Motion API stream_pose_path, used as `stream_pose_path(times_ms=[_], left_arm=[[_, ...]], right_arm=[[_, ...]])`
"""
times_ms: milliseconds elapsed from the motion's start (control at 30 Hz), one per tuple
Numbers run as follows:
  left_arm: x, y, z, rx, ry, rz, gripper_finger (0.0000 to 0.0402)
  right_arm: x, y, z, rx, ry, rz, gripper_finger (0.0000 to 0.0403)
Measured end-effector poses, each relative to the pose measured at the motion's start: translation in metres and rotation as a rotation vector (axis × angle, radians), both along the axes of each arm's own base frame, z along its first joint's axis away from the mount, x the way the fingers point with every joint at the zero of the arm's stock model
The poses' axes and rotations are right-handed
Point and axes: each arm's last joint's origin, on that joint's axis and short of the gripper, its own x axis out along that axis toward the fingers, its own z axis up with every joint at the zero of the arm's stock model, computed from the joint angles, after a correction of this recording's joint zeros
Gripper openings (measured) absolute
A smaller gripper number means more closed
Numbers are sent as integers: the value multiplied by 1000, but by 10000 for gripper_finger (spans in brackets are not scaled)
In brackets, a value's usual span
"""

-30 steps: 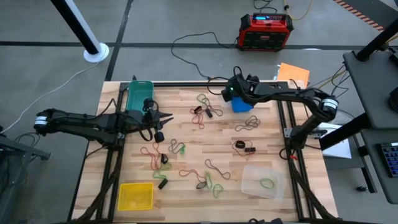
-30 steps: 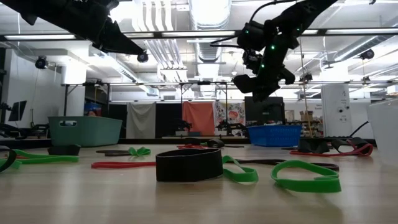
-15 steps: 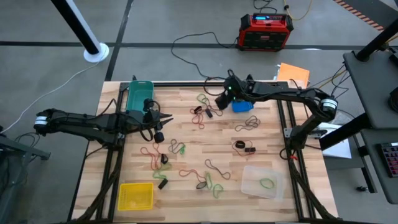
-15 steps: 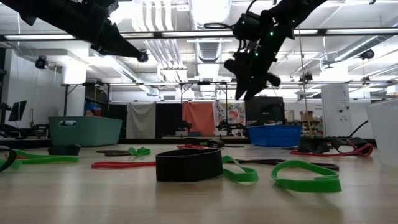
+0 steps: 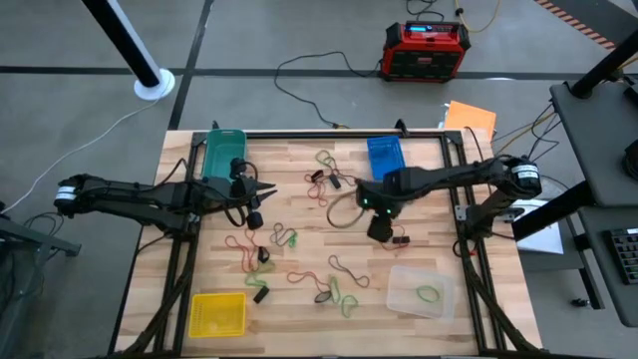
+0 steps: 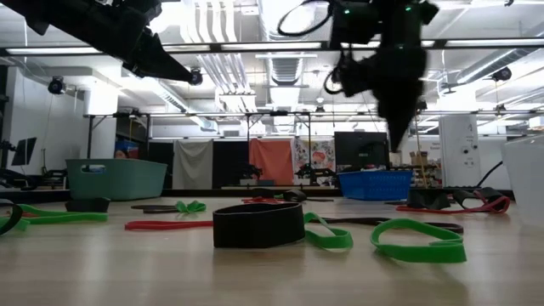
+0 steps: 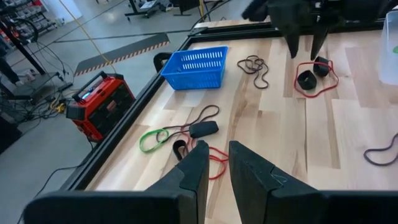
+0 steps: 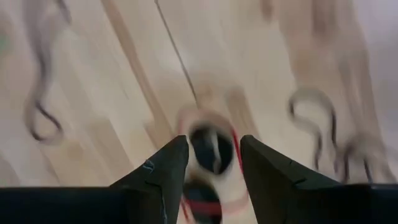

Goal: Sort rubber bands into baskets
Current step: Put the thick black rubber band into the light blue bin

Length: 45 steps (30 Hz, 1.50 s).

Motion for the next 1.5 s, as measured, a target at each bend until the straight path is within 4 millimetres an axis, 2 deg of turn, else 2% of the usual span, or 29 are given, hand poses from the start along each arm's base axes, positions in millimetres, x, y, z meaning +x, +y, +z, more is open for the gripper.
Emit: stream_pose_path(times_ms=[200,467,767,867,1000,1133,1167,1500], left_arm=[[0,0,0,0,-3,0,46],[0,0,0,0,-2,0,46],[0,0,0,0,-2,0,46],[0,0,0,0,-2,0,46],[0,0,0,0,-2,-1,46],[0,0,0,0,-2,-1,46],[0,0,0,0,-2,-1,46],[0,0,0,0,-2,-1,46]], right_arm=[[-10,11,-14,-51,79,-91,154],[-16,12,-41,-54,125,-43,166],[-8,12,-61,-53,129,-37,166],[-6,12,-69,-51,154,-20,150],[-4,12,-76,-46,170,15,99],[-5,12,-73,-48,159,25,27],[-5,12,-70,-49,153,27,19],[-5,10,-26,-127,-26,15,13]])
